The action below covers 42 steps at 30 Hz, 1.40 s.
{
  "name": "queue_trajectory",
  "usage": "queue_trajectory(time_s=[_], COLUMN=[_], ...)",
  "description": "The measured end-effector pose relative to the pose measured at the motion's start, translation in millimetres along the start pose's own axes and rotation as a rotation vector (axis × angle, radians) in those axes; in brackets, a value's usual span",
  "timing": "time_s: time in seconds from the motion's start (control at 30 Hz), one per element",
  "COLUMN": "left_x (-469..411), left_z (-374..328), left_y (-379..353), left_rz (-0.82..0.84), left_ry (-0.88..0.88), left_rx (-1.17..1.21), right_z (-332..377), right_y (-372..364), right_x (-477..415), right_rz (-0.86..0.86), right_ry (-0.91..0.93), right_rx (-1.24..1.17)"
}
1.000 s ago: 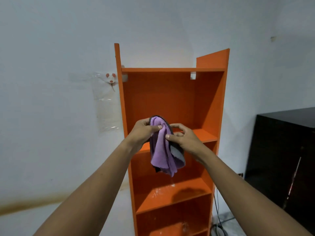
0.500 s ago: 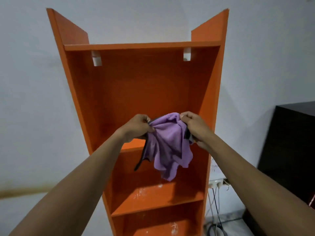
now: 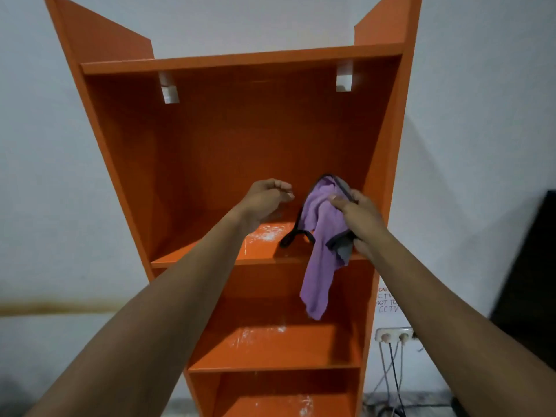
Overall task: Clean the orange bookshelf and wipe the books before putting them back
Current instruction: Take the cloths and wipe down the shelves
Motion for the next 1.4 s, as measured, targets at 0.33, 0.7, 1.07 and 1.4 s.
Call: queue_trajectory(time_s=[0.33,0.7,1.07,1.4], left_x=[-16,-23,-31,-27], left_z=[48,98,115,111], left_y=[37,92,100,106], left_rz=[-0.141,-0.293,-0.407,-0.474], left_ry=[-0.138,-0.271,-0.311,-0.350], left_rx=[-0.410,-0.846,-0.732,-0.669], right_z=[-25,-69,-71,-79], right_y=[-33,-46,-105,-166], right_x=[-55,-80,-109,-47], right_rz=[0.084,0.091,0.140,0.435], right_ry=[0.231,0.327,0.403,0.474], right_rx=[0.928,1.356,1.159,1.171])
Point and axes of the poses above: each hand's wrist, its own x-axis away from the middle knuckle, its own y-axis out of the back of the hand, z = x × y, the point moved 10 cm from there along -x, towards the middle knuckle, and after that the axes turned 11 degrees about -z, right-handed, at the moved point
